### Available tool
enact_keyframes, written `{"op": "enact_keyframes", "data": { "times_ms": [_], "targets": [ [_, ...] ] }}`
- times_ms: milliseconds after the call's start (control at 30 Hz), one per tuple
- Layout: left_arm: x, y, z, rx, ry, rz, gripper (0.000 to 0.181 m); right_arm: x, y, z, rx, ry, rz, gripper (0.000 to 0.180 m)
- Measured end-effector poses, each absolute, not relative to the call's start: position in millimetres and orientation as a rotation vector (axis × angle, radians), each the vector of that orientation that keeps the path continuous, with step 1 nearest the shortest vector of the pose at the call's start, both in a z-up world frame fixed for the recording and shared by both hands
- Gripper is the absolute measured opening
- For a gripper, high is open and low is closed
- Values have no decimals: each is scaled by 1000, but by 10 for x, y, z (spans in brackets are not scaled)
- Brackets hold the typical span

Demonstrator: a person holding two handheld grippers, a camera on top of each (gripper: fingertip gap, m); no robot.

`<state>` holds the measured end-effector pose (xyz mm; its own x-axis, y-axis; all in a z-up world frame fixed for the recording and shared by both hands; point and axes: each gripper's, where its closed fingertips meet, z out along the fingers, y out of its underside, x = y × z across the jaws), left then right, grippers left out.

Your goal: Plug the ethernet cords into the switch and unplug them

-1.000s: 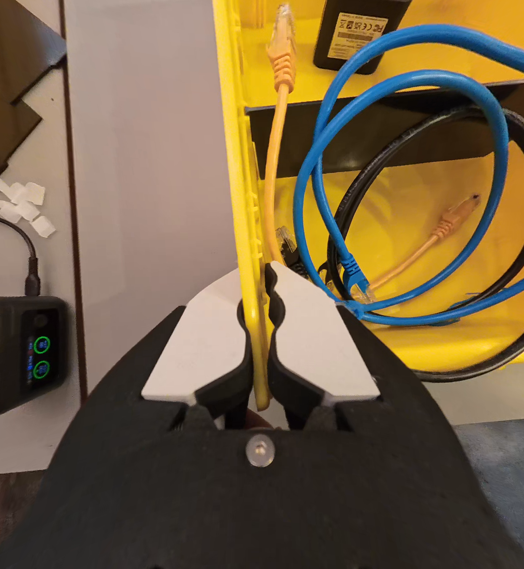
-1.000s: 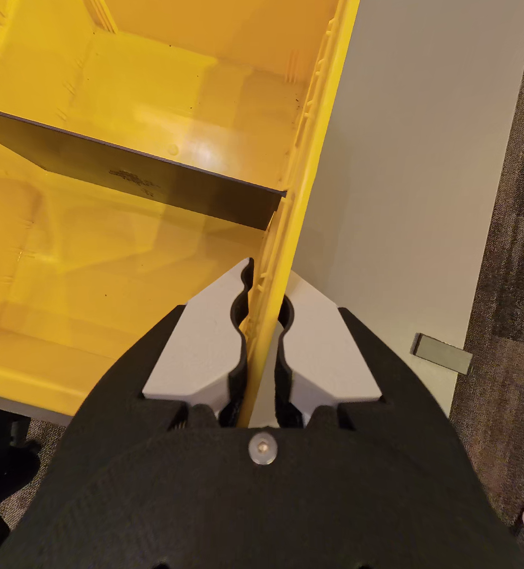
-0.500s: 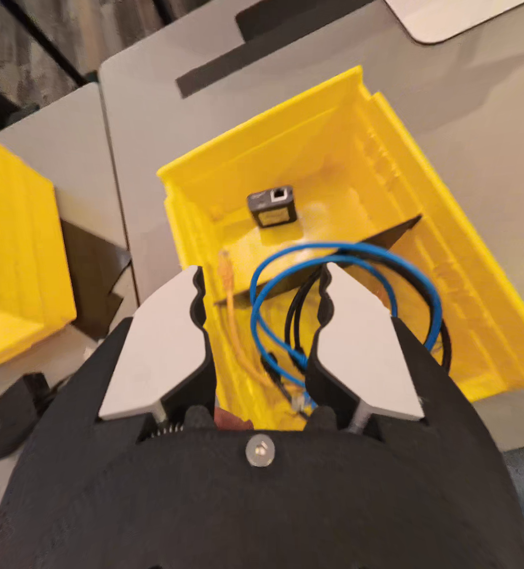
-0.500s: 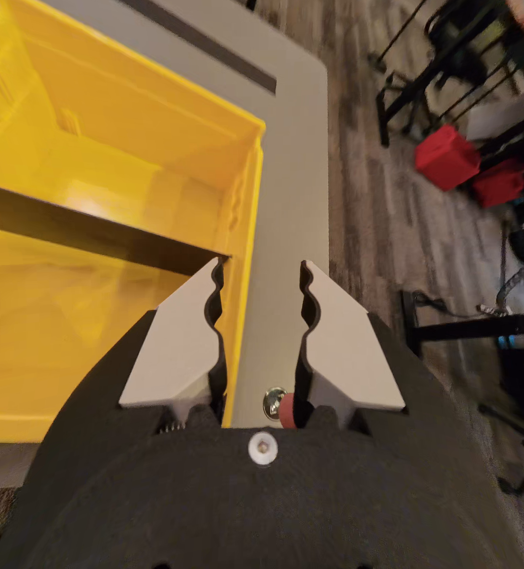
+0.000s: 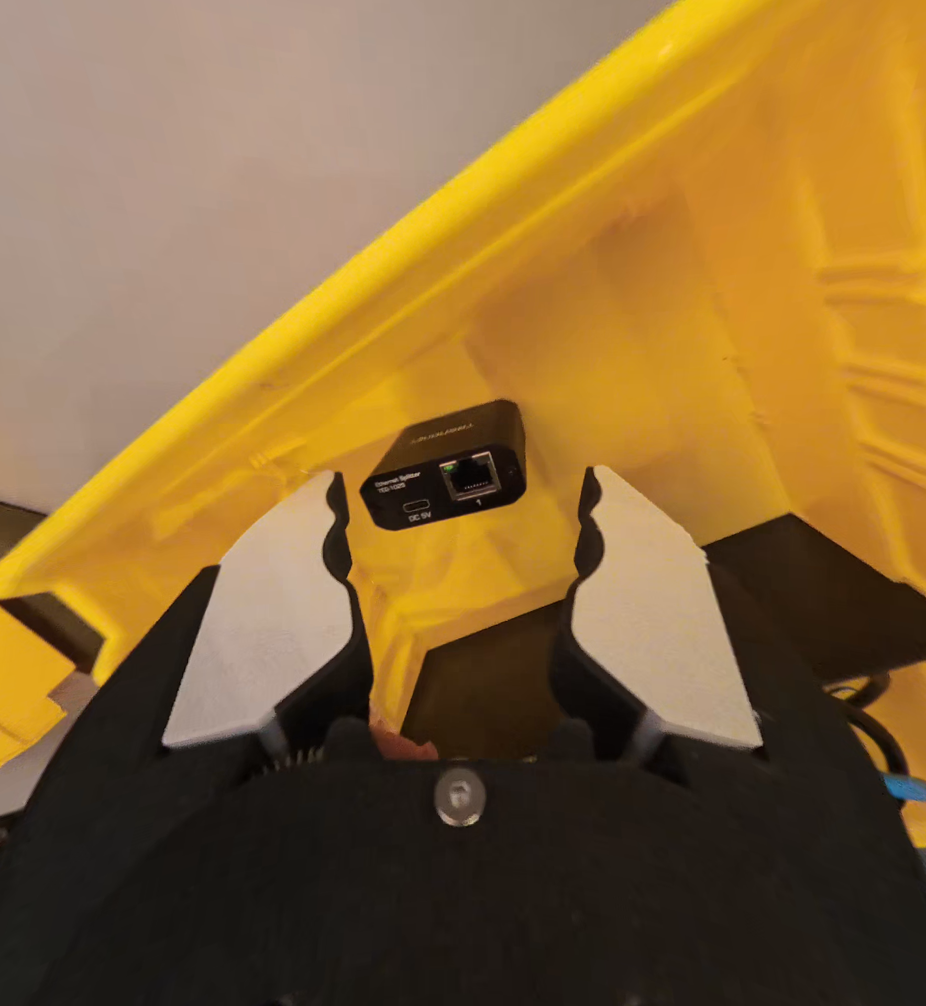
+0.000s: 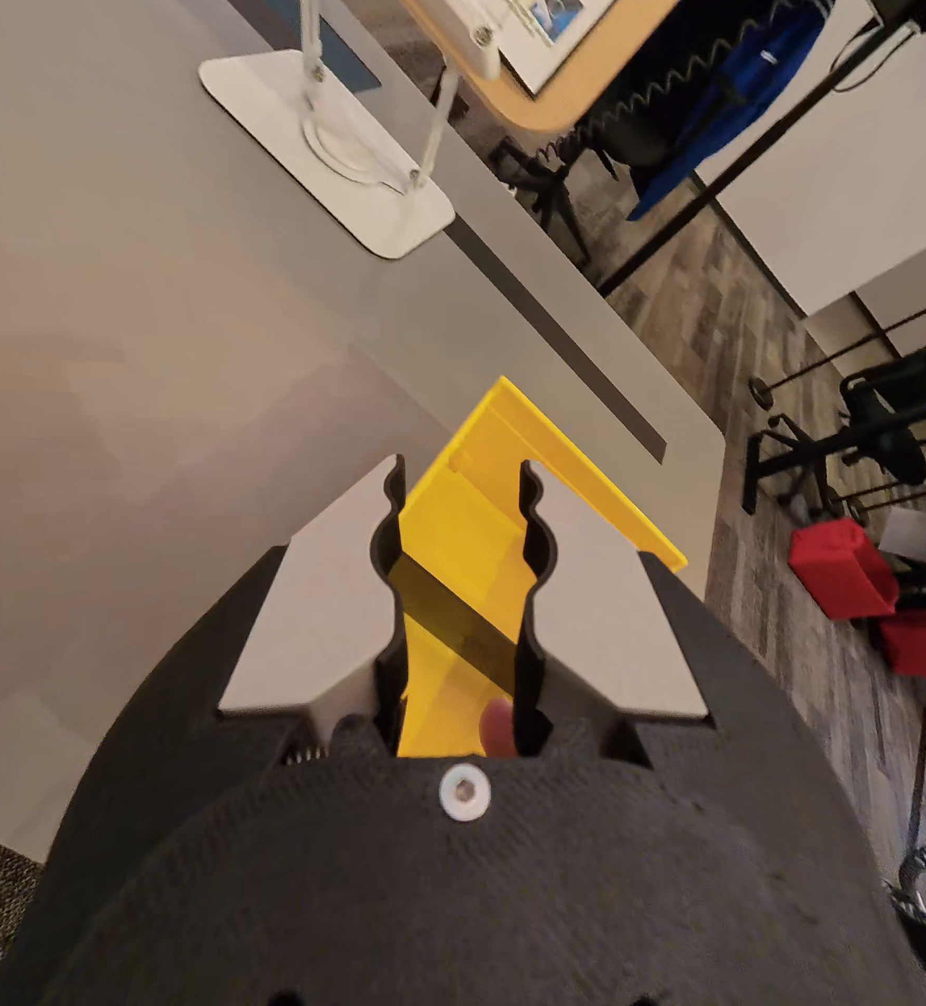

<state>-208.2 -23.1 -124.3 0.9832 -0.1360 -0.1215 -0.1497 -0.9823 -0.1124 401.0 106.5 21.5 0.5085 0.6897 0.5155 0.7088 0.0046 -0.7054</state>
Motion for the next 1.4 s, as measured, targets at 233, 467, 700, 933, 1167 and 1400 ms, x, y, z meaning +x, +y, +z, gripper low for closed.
{"op": "enact_keyframes", "data": {
  "times_ms": [233,467,700,933,1167,1400],
  "targets": [
    [-2128,-167,-1324,-2963,186,193,62,3633,946,114,-1664,-1264,67,39],
    [-2162,-147,-968,-2731,191,151,62,3173,716,18,-1661,-1321,333,41],
    [-1218,-165,15,-2216,485,-83,62,2166,0,273,-1507,-1426,944,60],
    [191,-393,709,-1756,705,-465,62,1255,-403,519,-1317,-1458,1355,77],
    [1005,-514,920,-1548,807,-651,62,931,-545,711,-1224,-1361,1653,86],
    [1208,-509,931,-1502,822,-743,62,1078,-623,816,-1095,-1286,1843,61]
  ]
}}
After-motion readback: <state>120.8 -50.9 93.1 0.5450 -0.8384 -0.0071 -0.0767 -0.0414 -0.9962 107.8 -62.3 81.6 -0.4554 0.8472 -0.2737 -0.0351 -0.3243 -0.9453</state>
